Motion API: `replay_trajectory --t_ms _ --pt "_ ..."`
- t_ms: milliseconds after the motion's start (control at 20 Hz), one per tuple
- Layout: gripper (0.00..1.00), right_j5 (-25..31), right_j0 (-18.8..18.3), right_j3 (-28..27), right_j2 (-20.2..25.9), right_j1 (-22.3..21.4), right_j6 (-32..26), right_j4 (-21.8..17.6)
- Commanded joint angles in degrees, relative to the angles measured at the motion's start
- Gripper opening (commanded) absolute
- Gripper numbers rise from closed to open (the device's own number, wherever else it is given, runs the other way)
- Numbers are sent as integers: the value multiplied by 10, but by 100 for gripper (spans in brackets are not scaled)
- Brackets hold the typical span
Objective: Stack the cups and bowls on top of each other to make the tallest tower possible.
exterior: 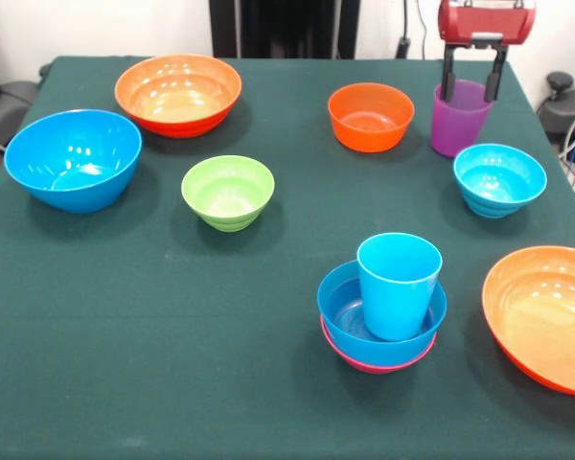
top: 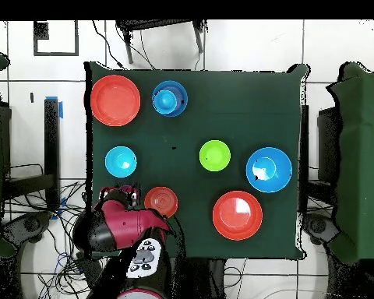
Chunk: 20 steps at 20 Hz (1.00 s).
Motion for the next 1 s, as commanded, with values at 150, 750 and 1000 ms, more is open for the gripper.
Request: replay_trajectory --t_ms 150,750,1000 --pt "100 30 1 7 50 36 63 -19" --pt "100 -6 15 -1 37 49 74 -14" --pt "100 -11 27 3 31 52 80 -10"
